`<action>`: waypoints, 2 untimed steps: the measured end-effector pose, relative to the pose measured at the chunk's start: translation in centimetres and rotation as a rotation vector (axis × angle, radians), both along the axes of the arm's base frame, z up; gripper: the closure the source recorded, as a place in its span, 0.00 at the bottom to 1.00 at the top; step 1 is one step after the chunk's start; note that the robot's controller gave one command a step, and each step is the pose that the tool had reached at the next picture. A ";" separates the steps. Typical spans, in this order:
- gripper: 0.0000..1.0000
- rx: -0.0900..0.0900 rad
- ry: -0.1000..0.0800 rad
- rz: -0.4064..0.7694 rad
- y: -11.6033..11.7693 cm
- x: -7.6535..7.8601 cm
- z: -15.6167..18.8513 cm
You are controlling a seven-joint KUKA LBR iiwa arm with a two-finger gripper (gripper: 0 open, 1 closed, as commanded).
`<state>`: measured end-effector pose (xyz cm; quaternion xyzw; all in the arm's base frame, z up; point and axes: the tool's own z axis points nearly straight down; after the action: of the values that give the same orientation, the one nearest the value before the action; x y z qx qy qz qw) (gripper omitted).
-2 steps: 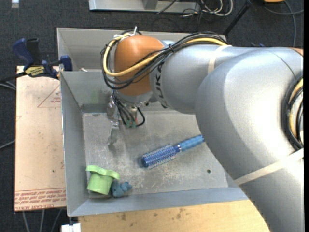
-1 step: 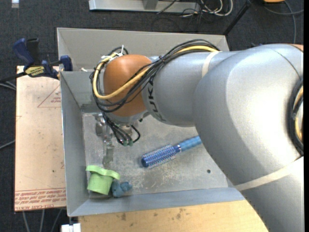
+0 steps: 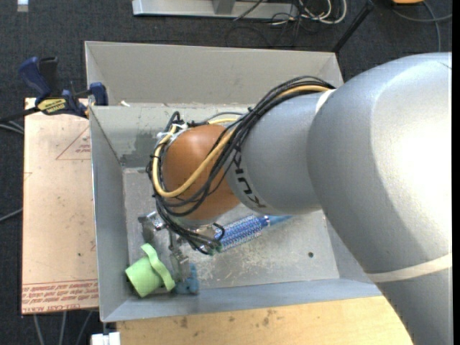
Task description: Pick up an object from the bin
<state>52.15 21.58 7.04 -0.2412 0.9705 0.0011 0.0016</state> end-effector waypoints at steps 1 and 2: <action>0.00 0.003 -0.011 -0.068 2.6 -3.4 0.2; 1.00 0.004 -0.013 -0.073 2.5 -3.2 0.2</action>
Offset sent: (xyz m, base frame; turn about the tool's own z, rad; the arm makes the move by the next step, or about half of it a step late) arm -0.0374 0.0247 -0.0004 0.0692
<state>48.92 24.10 7.28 -0.2057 0.9786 0.0016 0.0084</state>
